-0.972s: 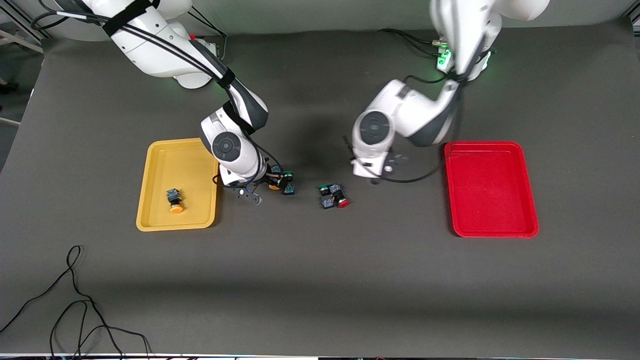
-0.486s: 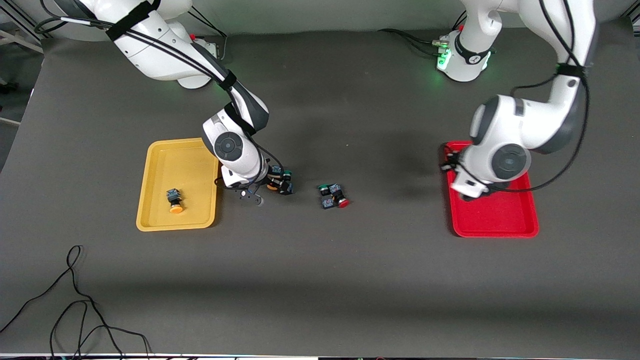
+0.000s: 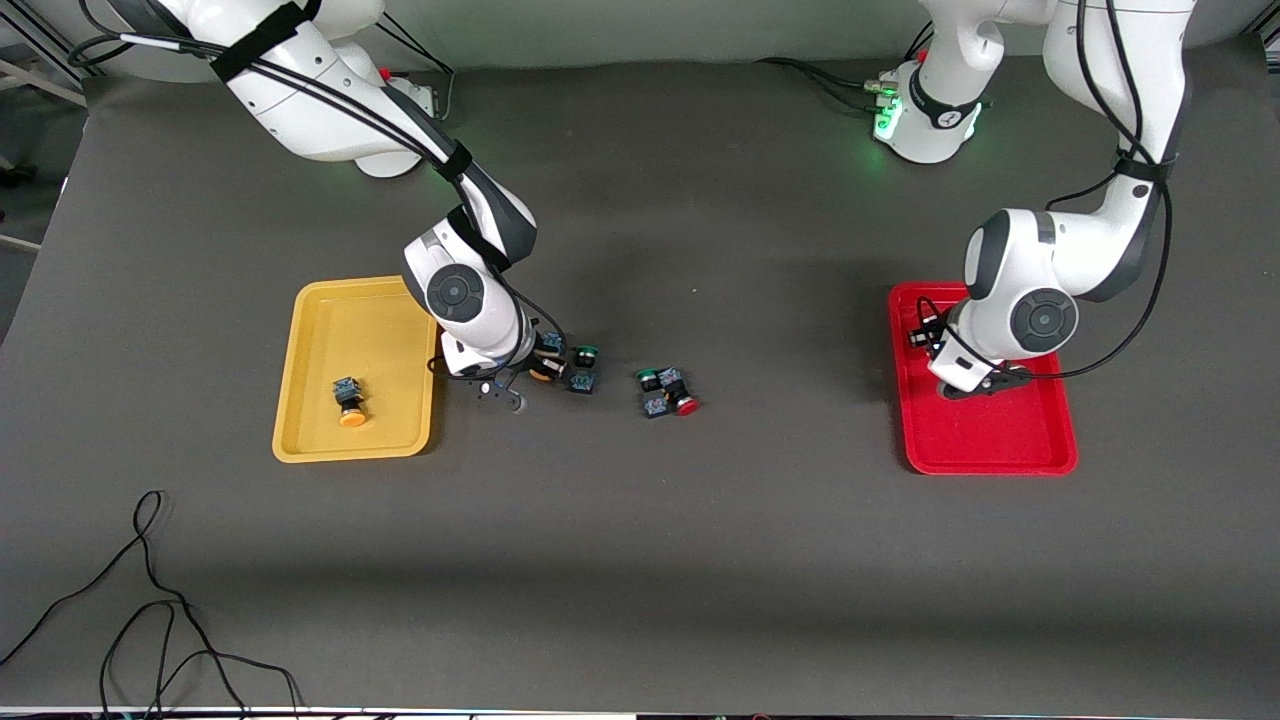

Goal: Place red and yellow buttons in trays

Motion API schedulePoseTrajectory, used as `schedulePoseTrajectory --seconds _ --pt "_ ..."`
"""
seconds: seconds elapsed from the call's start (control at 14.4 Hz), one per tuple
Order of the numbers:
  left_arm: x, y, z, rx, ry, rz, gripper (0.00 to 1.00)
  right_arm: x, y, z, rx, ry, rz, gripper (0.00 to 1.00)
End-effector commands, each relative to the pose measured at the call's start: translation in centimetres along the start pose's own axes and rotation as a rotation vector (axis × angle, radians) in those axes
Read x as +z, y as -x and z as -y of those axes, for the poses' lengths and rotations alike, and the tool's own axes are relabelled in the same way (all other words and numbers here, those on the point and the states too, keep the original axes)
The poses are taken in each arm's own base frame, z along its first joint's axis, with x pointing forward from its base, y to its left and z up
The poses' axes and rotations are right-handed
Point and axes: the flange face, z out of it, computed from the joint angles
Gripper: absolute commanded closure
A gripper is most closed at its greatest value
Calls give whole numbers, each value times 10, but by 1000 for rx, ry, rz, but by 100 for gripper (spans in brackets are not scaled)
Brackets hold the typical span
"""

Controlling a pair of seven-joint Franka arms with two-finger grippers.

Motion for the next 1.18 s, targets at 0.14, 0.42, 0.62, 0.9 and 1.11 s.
schedulePoseTrajectory --seconds 0.14,0.42,0.62,0.9,1.11 --pt "-83 -3 -24 21 -8 52 0 -29 -6 -5 4 52 -16 100" --pt "-121 7 -123 -79 97 84 0 -98 -22 -33 -71 148 -6 100" --pt "-130 27 -219 -220 141 91 0 -120 -59 -97 -166 209 6 100" --pt "-109 59 -323 -350 208 63 0 -119 -113 -191 -272 217 19 1" --pt "-69 48 -354 -340 269 -26 1 -139 -111 -181 -223 198 3 0"
